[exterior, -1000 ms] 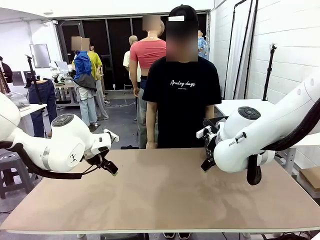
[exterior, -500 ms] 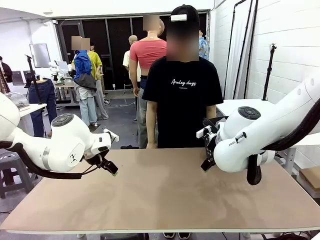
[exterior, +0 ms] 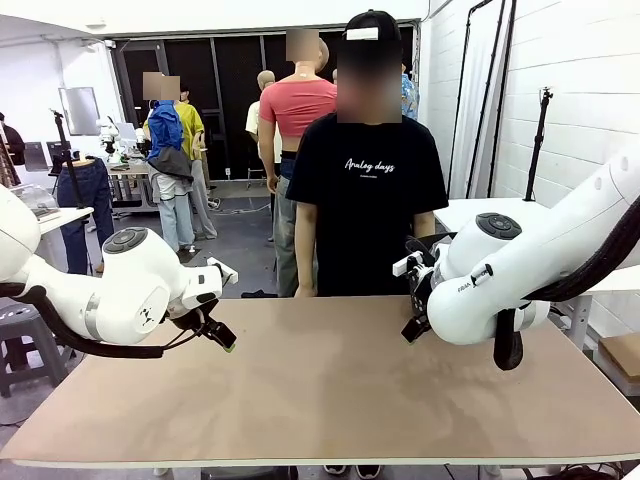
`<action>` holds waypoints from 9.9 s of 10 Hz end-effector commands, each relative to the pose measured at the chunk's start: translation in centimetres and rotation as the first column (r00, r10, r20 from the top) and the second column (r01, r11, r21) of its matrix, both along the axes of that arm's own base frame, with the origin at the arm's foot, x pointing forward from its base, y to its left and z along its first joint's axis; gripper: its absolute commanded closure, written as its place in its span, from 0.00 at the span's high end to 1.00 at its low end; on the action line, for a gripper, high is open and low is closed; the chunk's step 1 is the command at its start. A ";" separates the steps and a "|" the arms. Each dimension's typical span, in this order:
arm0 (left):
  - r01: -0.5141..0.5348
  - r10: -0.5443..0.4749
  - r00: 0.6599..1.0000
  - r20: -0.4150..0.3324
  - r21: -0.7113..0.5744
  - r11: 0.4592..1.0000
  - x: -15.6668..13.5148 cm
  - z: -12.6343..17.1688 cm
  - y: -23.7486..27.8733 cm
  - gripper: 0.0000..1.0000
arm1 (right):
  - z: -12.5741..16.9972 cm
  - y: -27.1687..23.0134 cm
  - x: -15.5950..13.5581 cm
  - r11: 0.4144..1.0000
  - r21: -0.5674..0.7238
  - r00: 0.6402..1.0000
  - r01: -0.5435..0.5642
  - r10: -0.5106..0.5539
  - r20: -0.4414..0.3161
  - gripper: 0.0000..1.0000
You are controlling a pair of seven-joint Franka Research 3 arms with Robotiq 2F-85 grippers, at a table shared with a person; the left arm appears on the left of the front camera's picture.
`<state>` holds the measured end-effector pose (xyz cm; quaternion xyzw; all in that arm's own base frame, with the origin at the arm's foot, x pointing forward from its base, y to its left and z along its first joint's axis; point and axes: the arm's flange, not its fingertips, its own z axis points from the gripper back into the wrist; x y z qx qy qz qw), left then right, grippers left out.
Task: Fold the training pants.
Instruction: Grab both ends of the Training pants handed by a person.
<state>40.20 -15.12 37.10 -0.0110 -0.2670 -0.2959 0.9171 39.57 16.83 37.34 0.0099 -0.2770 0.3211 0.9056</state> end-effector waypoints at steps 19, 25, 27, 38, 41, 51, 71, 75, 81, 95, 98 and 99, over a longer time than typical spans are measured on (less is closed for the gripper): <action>-0.037 0.035 0.998 0.058 0.019 0.999 -8.2 19.8 -0.9 1.00 | 19.9 -1.9 -7.5 0.998 -0.034 0.990 -0.058 0.062 0.125 1.00; -0.009 0.009 0.998 0.058 0.000 1.000 -8.1 20.4 -1.1 1.00 | 20.0 -1.9 -7.4 0.997 0.009 0.991 -0.073 0.071 0.114 1.00; -0.009 0.009 0.998 0.058 0.000 1.000 -8.1 20.4 -1.1 1.00 | 20.0 -1.9 -7.4 0.997 0.009 0.991 -0.073 0.071 0.114 1.00; -0.009 0.009 0.998 0.058 0.000 1.000 -8.1 20.4 -1.1 1.00 | 20.0 -1.9 -7.4 0.997 0.009 0.991 -0.073 0.071 0.114 1.00; -0.009 0.009 0.998 0.058 0.000 1.000 -8.1 20.4 -1.1 1.00 | 20.0 -1.9 -7.4 0.997 0.009 0.991 -0.073 0.071 0.114 1.00; -0.009 0.009 0.998 0.058 0.000 1.000 -8.1 20.4 -1.1 1.00 | 20.0 -1.9 -7.4 0.997 0.009 0.991 -0.073 0.071 0.114 1.00; -0.009 0.009 0.998 0.058 0.000 1.000 -8.1 20.4 -1.1 1.00 | 20.0 -1.9 -7.4 0.997 0.009 0.991 -0.073 0.071 0.114 1.00; -0.009 0.009 0.998 0.058 0.000 1.000 -8.1 20.4 -1.1 1.00 | 20.0 -1.9 -7.4 0.997 0.009 0.991 -0.073 0.071 0.114 1.00; -0.009 0.009 0.998 0.058 0.000 1.000 -8.1 20.4 -1.1 1.00 | 20.0 -1.9 -7.4 0.997 0.009 0.991 -0.073 0.071 0.114 1.00; -0.009 0.009 0.998 0.058 0.000 1.000 -8.1 20.4 -1.1 1.00 | 20.0 -1.9 -7.4 0.997 0.009 0.991 -0.073 0.071 0.114 1.00; -0.009 0.009 0.998 0.058 0.000 1.000 -8.1 20.4 -1.1 1.00 | 20.0 -1.9 -7.4 0.997 0.009 0.991 -0.073 0.071 0.114 1.00; -0.009 0.009 0.998 0.058 0.000 1.000 -8.1 20.4 -1.1 1.00 | 20.0 -1.9 -7.4 0.997 0.009 0.991 -0.073 0.071 0.114 1.00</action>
